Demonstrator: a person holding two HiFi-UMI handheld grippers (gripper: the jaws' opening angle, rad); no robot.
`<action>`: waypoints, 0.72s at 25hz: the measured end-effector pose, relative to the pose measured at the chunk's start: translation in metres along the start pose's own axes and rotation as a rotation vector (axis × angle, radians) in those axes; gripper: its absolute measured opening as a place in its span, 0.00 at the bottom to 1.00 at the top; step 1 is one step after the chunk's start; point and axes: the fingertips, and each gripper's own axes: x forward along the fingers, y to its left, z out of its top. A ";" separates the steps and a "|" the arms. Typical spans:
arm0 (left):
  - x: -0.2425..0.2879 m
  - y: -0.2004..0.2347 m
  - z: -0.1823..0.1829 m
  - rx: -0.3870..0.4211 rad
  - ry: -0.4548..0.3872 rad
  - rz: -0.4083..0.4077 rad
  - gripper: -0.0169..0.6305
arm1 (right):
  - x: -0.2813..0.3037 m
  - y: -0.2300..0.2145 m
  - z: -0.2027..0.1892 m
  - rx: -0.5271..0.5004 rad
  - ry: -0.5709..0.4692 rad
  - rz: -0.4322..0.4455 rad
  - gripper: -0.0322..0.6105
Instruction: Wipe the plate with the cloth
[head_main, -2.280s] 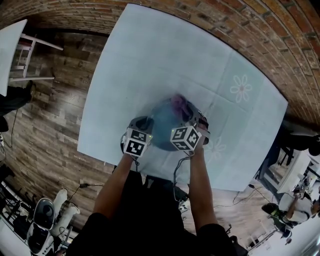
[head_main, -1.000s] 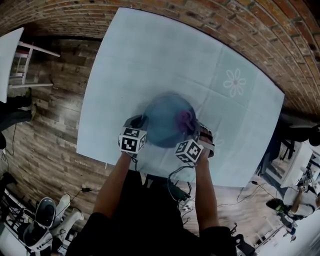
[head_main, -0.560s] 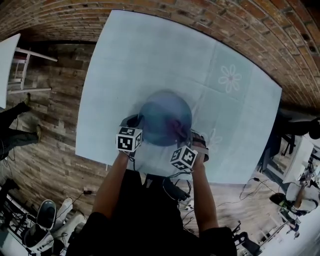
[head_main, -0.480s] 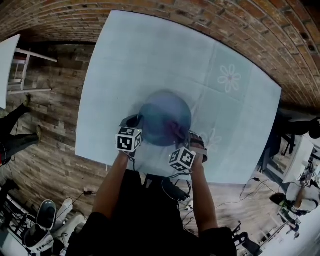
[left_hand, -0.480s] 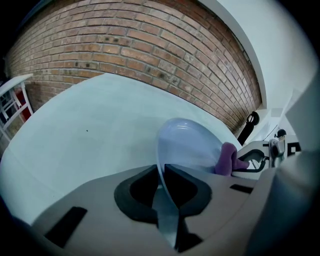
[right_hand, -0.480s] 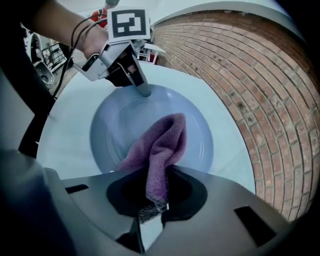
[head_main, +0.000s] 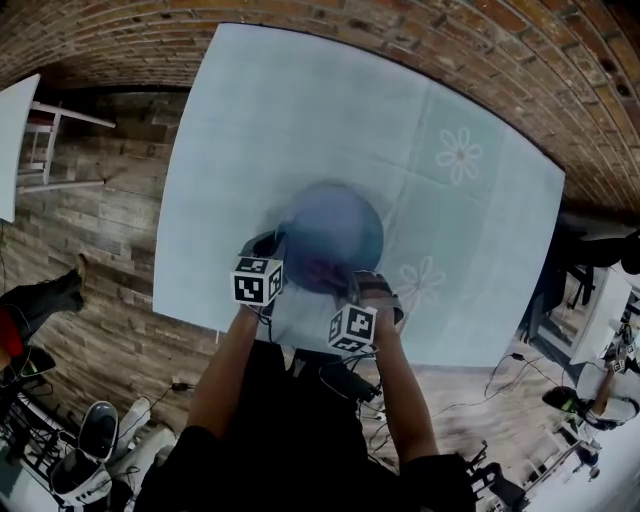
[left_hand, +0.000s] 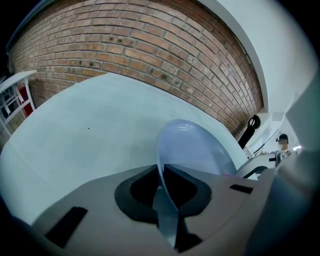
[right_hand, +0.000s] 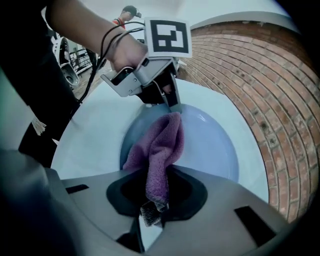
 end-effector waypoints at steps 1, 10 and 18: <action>0.000 0.000 0.000 -0.003 -0.001 0.000 0.12 | 0.002 0.002 0.005 -0.013 -0.010 0.006 0.17; 0.001 -0.002 0.001 -0.004 -0.013 -0.003 0.12 | 0.017 0.003 0.042 -0.117 -0.055 0.052 0.17; 0.001 -0.002 0.001 -0.021 -0.010 -0.015 0.12 | 0.027 -0.011 0.054 -0.018 -0.054 0.048 0.17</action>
